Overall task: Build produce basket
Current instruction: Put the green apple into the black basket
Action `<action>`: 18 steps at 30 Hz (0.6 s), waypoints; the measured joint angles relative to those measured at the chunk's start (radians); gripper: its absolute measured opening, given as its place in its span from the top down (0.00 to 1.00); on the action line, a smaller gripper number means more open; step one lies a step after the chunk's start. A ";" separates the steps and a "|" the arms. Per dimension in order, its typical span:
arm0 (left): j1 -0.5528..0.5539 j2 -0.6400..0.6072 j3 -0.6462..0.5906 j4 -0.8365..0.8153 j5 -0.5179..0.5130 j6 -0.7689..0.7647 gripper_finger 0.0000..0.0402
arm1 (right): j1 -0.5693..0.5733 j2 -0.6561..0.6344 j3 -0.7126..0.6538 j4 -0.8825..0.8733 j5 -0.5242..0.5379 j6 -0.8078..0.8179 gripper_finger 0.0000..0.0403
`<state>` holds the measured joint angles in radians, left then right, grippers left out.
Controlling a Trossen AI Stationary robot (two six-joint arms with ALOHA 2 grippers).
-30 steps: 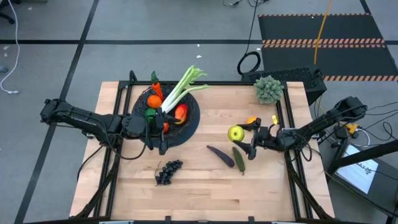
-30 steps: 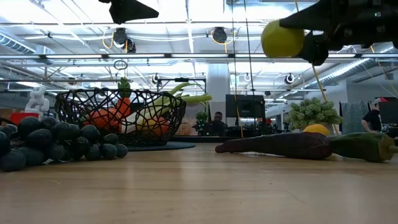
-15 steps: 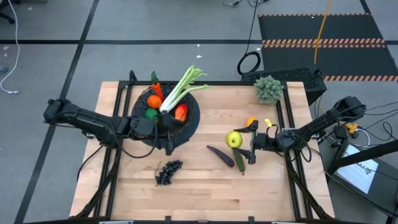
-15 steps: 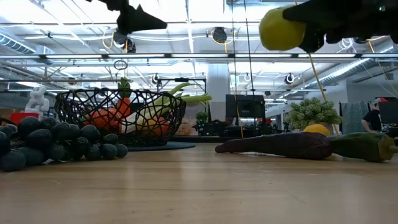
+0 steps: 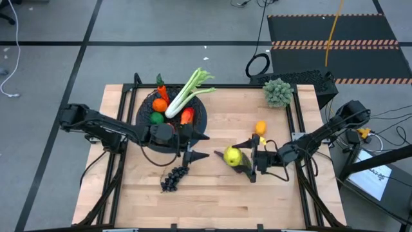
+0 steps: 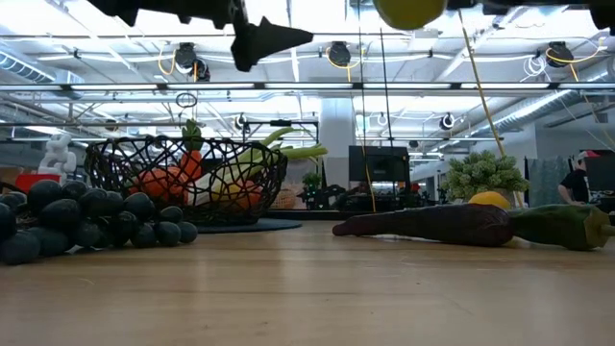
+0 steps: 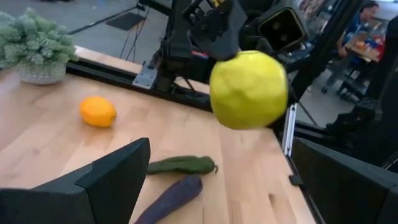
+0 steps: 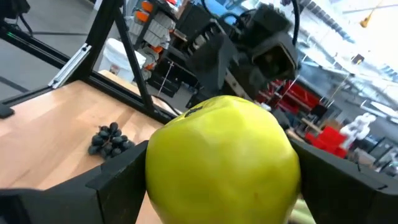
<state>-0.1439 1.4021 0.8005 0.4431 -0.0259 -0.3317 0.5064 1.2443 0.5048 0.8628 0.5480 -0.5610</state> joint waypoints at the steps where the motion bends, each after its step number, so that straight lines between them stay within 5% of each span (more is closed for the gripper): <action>1: -0.001 0.013 0.000 0.021 0.000 0.000 0.02 | 0.000 0.008 0.011 0.000 0.000 -0.008 0.14; 10: -0.005 0.076 0.021 0.106 -0.015 0.088 0.02 | 0.000 0.055 0.029 0.000 0.006 -0.083 0.14; 15: -0.005 0.077 0.021 0.108 -0.027 0.301 0.02 | 0.000 0.056 0.029 -0.001 0.008 -0.122 0.14; 18: -0.010 0.077 0.021 0.108 -0.026 0.250 0.02 | 0.000 0.056 0.029 -0.001 0.009 -0.159 0.14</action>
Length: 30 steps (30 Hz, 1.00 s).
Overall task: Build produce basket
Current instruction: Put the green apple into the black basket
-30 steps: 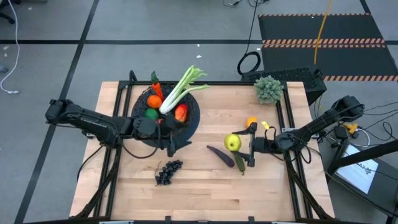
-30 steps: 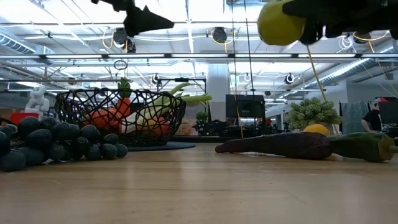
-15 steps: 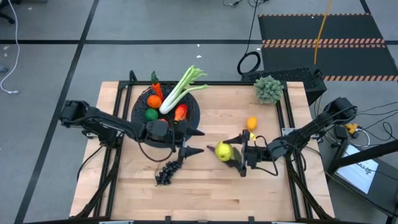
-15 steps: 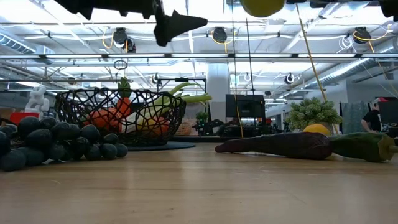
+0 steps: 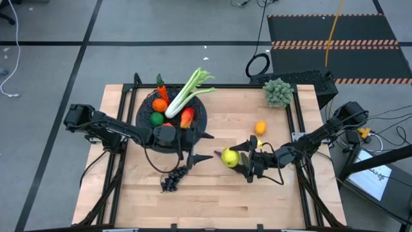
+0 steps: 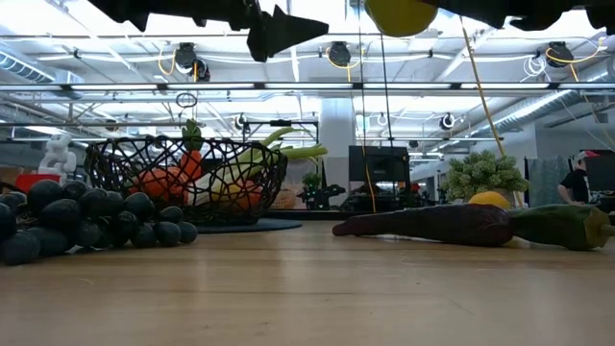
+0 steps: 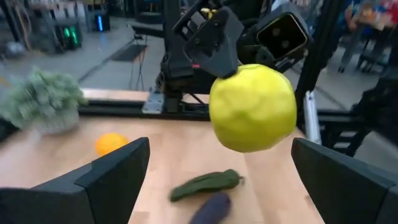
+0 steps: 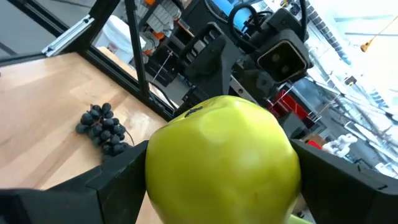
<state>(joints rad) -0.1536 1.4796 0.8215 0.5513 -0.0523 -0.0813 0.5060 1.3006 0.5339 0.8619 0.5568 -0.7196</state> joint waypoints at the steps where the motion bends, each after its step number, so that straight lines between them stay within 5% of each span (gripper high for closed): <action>1: -0.002 0.000 0.000 0.001 0.000 -0.030 0.02 | 0.000 0.000 0.000 0.000 0.000 -0.008 0.14; 30: -0.061 0.016 0.000 0.117 0.001 -0.146 0.01 | -0.003 0.000 0.000 -0.007 -0.002 -0.067 0.14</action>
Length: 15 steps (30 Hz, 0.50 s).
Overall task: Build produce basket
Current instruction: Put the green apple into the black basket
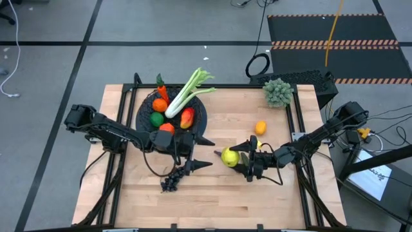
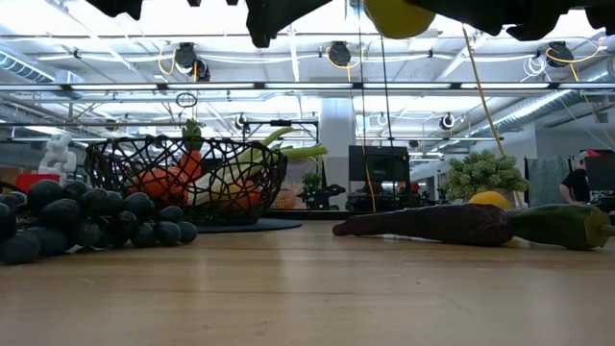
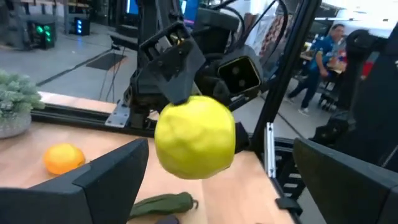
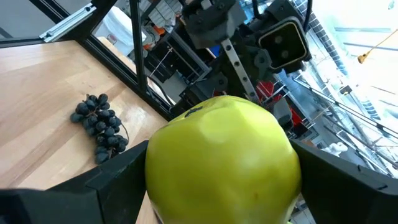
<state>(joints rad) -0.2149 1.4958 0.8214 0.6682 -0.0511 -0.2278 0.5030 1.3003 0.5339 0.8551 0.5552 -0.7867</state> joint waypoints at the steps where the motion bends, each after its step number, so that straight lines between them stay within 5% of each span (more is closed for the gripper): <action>1: -0.004 0.002 -0.001 0.000 -0.012 0.009 0.01 | 0.000 0.000 0.000 0.000 0.000 0.000 0.14; 15: 0.003 0.047 0.006 0.023 -0.058 0.009 0.00 | 0.000 0.000 0.000 0.002 -0.002 -0.008 0.14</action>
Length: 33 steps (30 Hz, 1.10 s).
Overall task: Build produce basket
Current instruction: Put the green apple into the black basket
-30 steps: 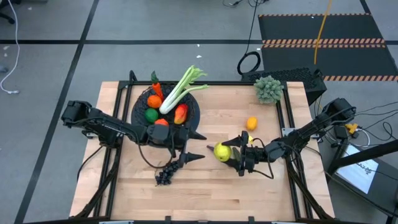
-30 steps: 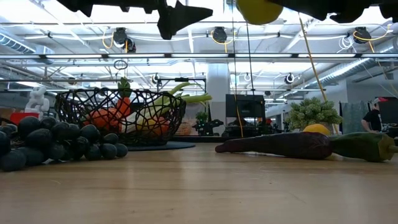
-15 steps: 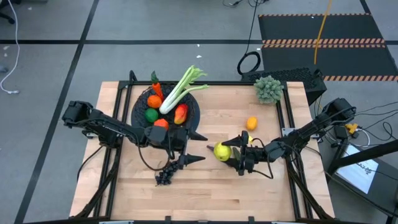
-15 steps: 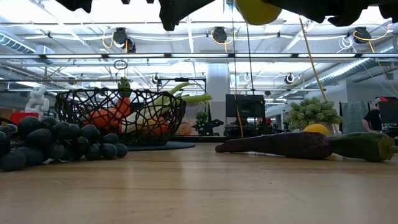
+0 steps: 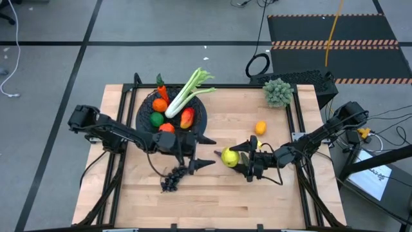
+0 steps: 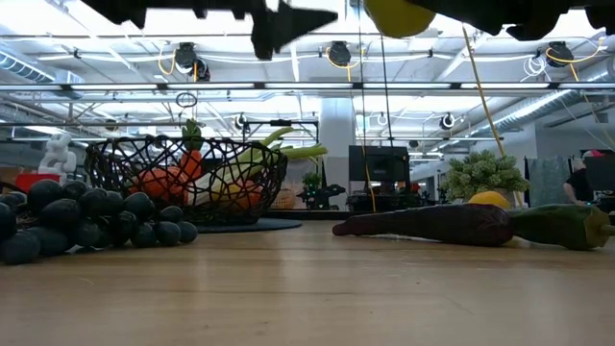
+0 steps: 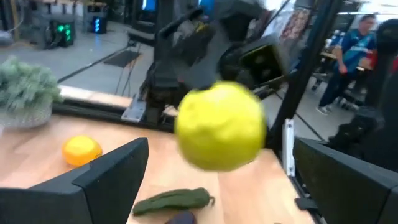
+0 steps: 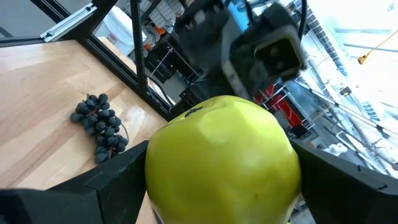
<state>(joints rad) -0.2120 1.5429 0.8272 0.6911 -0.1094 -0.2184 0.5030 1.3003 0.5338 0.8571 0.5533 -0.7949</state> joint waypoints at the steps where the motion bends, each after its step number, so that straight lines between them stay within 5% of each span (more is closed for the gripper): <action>1: 0.004 0.015 0.000 0.014 -0.001 -0.009 0.00 | 0.000 0.000 0.000 0.006 0.000 -0.004 0.14; 22: 0.017 0.257 0.198 0.097 0.087 0.047 0.01 | 0.002 0.000 -0.001 0.041 -0.032 -0.081 0.14; 33: 0.018 0.257 0.198 0.085 0.154 0.027 0.28 | 0.005 0.000 -0.001 0.046 -0.035 -0.061 0.12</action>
<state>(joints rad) -0.1938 1.8000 1.0252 0.7761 0.0445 -0.1913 0.5076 1.2999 0.5327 0.9035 0.5188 -0.8558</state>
